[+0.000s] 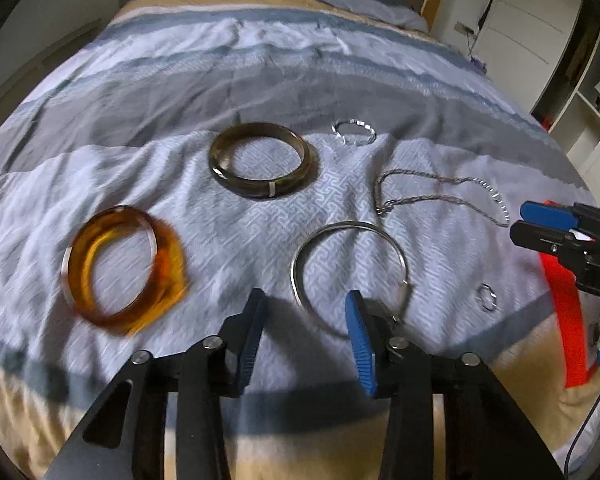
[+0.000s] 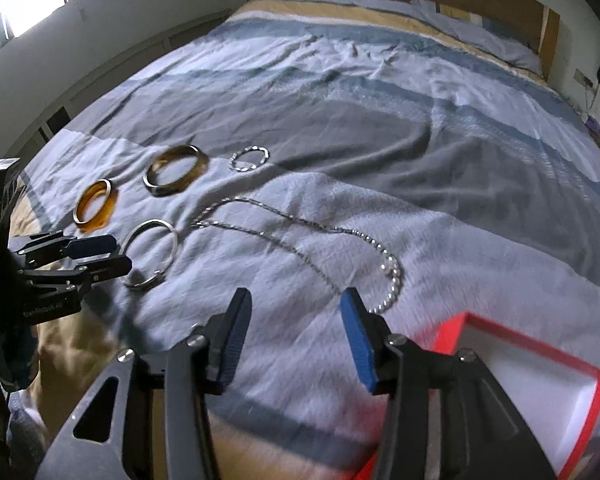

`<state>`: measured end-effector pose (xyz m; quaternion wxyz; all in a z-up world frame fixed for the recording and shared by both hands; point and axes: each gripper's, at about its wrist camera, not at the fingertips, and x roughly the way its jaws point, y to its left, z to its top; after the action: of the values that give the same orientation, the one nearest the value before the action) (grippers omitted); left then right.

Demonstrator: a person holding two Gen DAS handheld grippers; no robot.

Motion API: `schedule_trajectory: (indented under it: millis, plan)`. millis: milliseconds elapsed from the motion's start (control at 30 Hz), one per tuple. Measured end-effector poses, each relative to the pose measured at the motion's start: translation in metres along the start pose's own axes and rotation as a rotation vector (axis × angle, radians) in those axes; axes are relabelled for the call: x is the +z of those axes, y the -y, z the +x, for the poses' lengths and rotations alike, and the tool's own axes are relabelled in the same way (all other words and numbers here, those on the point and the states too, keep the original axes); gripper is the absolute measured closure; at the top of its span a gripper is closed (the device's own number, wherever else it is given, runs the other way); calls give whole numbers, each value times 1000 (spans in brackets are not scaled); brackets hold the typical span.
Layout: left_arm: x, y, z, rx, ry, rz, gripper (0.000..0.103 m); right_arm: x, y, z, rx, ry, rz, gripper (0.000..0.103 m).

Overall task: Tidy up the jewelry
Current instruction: 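Grasp the silver cuff bangle with the left tool while the right tool grasps the chain necklace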

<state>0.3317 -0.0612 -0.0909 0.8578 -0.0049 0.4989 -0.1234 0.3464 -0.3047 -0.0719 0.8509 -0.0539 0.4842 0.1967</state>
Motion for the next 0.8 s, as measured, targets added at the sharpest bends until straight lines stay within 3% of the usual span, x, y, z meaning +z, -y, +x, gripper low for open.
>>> schedule_trajectory:
  millis: [167,500,800]
  plan:
    - [20,0,18,36,-11,28,95,9,3,24,-7,-32,-29,57]
    - [40,-15,23,41,22,-15,98,30,6,40,-52,-39,-99,51]
    - [44,-23,23,31,36,-38,99,43,9,75,-38,-178,-116,48]
